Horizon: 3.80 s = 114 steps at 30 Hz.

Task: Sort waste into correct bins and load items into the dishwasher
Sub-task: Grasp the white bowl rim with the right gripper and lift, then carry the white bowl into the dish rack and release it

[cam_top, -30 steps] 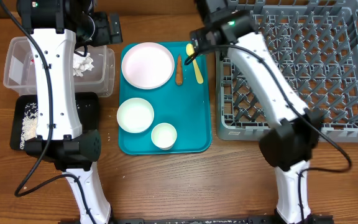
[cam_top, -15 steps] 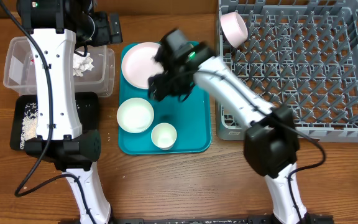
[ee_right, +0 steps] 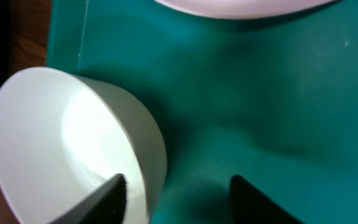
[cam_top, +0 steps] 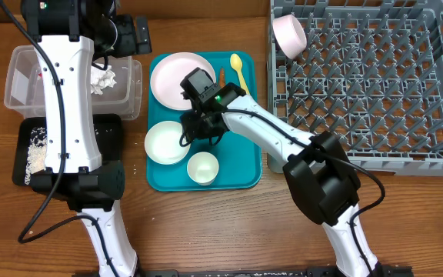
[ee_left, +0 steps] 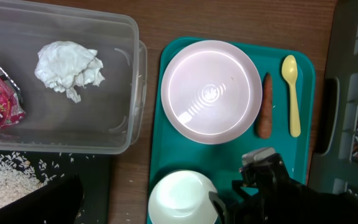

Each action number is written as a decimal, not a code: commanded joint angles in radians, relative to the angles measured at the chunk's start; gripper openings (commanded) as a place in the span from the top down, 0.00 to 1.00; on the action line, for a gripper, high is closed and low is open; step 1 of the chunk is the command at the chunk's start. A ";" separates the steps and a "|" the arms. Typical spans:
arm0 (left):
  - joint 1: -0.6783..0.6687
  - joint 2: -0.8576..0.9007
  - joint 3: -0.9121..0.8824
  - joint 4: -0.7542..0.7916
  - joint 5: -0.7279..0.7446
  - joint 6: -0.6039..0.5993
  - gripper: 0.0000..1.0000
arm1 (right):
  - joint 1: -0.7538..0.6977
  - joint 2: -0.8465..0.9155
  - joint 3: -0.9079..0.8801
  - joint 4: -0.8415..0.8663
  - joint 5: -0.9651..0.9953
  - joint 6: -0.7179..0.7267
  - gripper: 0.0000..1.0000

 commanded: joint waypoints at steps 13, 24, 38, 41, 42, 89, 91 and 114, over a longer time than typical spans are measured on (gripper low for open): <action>0.003 -0.017 0.018 0.002 -0.007 -0.010 0.00 | 0.001 0.026 0.000 -0.005 0.018 0.042 0.96; 0.004 -0.017 0.018 0.002 -0.007 -0.010 0.00 | -0.082 -0.146 0.220 -0.280 0.191 -0.019 0.96; 0.003 -0.017 0.018 0.002 -0.007 -0.010 0.00 | -0.359 -0.279 0.301 -0.410 0.704 0.076 0.96; 0.003 -0.017 0.018 0.002 -0.007 -0.010 0.00 | -0.430 -0.268 0.300 -0.400 0.837 0.124 0.96; 0.003 -0.017 0.018 0.002 -0.007 -0.010 0.00 | -0.450 -0.263 0.300 -0.392 0.872 0.130 0.96; 0.003 -0.017 0.018 0.002 -0.007 -0.010 0.00 | -0.592 0.205 0.299 0.541 1.271 -0.800 0.93; 0.003 -0.017 0.018 0.002 -0.007 -0.010 0.00 | -0.592 0.211 0.293 0.546 1.271 -0.796 0.93; 0.003 -0.017 0.018 0.002 -0.007 -0.010 0.00 | -0.523 0.211 0.293 0.301 1.293 -0.709 0.94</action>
